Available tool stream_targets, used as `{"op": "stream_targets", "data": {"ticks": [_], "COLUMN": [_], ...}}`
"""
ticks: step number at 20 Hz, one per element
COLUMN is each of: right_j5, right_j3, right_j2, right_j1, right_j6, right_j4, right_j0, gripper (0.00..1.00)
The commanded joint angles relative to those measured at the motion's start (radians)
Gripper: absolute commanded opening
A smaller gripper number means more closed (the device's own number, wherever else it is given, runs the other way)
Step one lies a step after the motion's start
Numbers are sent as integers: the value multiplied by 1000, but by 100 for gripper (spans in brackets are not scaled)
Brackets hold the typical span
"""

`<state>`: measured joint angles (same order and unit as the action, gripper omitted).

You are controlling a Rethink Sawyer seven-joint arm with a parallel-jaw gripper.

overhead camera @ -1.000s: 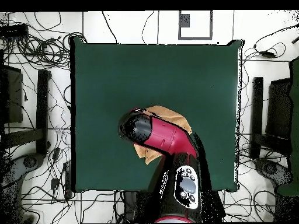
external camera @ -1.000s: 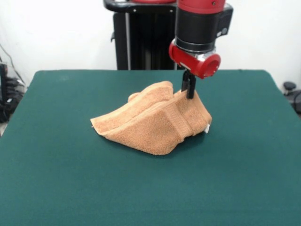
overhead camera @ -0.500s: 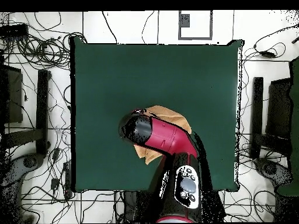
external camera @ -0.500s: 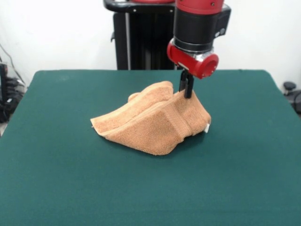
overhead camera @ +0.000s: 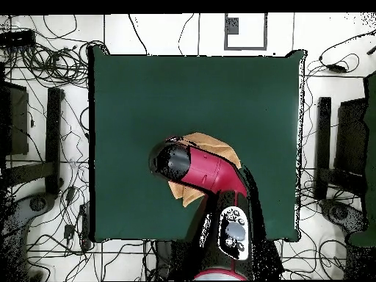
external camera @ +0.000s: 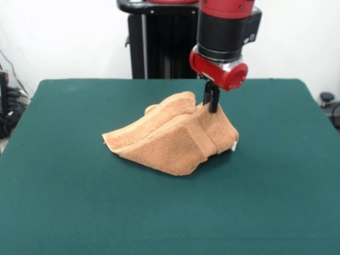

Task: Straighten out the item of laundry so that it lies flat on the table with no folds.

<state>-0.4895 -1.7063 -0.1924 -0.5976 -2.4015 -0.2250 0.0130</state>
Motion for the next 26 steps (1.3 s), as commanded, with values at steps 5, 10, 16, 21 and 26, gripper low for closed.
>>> {"op": "stream_targets", "data": {"ticks": [5, 10, 16, 21, 26], "right_j5": [-226, -193, -232, -236, -261], "right_j3": [139, 183, 257, 282, 331], "right_j2": [102, 147, 159, 187, 155], "right_j1": [50, 71, 77, 74, 91], "right_j6": [72, 82, 116, 133, 36], "right_j4": [106, 120, 164, 181, 172], "right_j0": [6, -10, -8, -20, 5], "gripper": [0, 0, 0, 0, 0]}}
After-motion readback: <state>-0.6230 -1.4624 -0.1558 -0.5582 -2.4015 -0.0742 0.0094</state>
